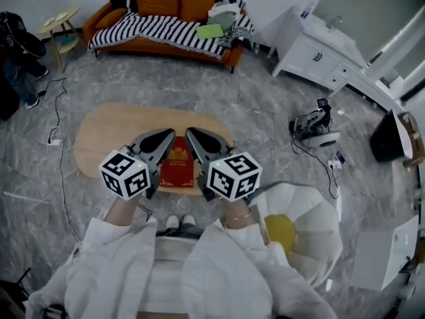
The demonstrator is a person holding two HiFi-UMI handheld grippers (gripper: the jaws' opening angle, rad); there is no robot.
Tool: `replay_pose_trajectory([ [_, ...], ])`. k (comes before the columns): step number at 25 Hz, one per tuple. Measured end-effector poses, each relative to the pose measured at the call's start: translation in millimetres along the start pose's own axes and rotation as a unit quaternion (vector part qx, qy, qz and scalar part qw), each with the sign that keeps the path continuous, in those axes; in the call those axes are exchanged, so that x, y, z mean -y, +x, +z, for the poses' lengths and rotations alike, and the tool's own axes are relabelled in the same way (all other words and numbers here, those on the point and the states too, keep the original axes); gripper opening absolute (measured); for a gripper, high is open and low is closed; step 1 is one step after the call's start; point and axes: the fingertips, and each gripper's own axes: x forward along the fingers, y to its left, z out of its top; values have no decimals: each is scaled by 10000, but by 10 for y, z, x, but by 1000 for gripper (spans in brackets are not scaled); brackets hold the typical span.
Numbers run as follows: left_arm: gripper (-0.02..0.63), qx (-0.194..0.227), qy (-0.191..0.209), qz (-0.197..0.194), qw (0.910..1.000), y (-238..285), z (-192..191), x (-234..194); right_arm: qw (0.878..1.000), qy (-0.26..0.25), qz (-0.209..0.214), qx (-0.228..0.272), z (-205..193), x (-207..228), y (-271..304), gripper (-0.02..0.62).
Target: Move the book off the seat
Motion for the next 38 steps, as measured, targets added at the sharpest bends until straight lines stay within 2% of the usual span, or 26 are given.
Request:
replay_pose_trajectory([
  [3,6,-8,140,-25,9999,-26,10,91,9995,-251,-172,130,74,-14,-40,15],
  [10,6,58,271,71,9996,6,73,164,9977,-483,-411,220,50,-31,-110,15],
  [23,6,41,145,307,9994,20,11,143,9975,-523,-446,155,16,-39,-163,12],
  [38,6,-8,-8,363,9993,41,-34,141,9970,-539,-552,96,12,-9,-166,12],
])
